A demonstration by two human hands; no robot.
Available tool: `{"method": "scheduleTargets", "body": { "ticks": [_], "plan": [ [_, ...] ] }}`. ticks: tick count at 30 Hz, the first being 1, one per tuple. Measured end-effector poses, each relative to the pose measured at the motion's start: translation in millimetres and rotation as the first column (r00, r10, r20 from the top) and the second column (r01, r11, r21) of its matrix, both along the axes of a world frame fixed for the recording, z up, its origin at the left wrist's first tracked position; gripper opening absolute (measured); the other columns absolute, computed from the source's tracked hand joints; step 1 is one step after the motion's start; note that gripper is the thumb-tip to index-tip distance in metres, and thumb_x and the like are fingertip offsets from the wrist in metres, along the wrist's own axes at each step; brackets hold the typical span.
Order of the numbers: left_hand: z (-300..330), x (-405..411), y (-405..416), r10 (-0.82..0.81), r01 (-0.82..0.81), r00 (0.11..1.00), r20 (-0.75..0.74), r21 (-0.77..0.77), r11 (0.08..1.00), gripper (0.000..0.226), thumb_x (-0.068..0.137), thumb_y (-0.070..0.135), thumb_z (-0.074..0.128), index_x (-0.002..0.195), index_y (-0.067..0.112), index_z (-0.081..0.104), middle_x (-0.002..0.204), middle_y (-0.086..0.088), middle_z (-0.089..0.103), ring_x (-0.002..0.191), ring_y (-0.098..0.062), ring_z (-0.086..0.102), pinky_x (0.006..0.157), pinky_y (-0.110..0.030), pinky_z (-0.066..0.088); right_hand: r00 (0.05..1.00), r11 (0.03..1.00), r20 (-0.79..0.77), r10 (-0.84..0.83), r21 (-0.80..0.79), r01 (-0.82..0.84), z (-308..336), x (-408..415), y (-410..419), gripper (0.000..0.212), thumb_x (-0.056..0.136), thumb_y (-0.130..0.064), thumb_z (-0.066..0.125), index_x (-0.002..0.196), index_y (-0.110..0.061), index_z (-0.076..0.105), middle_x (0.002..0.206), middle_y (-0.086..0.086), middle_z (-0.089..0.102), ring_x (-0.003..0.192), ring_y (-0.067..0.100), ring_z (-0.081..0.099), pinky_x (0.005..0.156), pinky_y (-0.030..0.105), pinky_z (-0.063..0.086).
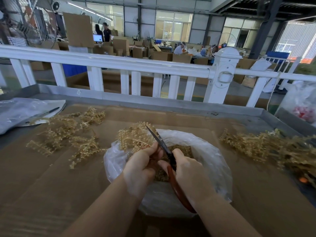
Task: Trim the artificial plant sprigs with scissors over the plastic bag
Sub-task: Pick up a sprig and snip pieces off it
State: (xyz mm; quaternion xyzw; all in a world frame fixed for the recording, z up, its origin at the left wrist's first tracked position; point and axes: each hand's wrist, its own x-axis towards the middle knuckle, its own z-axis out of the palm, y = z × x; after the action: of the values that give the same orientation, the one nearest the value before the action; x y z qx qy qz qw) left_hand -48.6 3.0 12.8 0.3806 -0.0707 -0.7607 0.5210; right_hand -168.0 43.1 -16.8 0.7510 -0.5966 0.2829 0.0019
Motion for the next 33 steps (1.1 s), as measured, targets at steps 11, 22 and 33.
{"method": "scheduleTargets", "body": {
  "ticks": [11,22,33],
  "plan": [
    [-4,0,3,-0.095,0.098,0.993,0.069,-0.032,0.995,0.012,0.092,0.003,0.053,0.085,-0.003,0.060,0.051,-0.005,0.050,0.056,-0.014,0.044,0.030,-0.013,0.035,0.999,0.997,0.048,-0.007,-0.082,0.011,-2,4,3,0.039,0.087,-0.063,0.038,0.093,-0.024,0.046,0.083,-0.006,0.056,0.076,0.011,0.053,0.065,0.017,0.034],
    [-15,4,-3,-0.101,0.119,0.978,0.184,-0.086,0.989,0.011,0.085,0.005,0.063,0.093,-0.002,0.066,0.064,-0.009,0.065,0.050,-0.018,0.063,0.046,-0.025,0.052,0.999,1.000,0.047,0.003,-0.029,-0.002,-4,-3,-5,0.038,0.089,-0.061,0.040,0.091,-0.023,0.046,0.068,-0.009,0.056,0.063,0.009,0.058,0.059,0.019,0.045],
    [-17,13,-3,0.081,-0.051,0.969,0.234,-0.131,0.990,0.033,0.048,0.018,0.079,0.072,0.014,0.055,0.047,0.006,0.056,0.041,-0.005,0.049,0.041,-0.017,0.046,0.998,1.000,0.064,0.022,-0.023,-0.021,-1,-1,1,0.036,0.088,-0.062,0.040,0.084,-0.026,0.040,0.063,-0.010,0.051,0.059,0.007,0.053,0.057,0.017,0.039]
  ]
}}
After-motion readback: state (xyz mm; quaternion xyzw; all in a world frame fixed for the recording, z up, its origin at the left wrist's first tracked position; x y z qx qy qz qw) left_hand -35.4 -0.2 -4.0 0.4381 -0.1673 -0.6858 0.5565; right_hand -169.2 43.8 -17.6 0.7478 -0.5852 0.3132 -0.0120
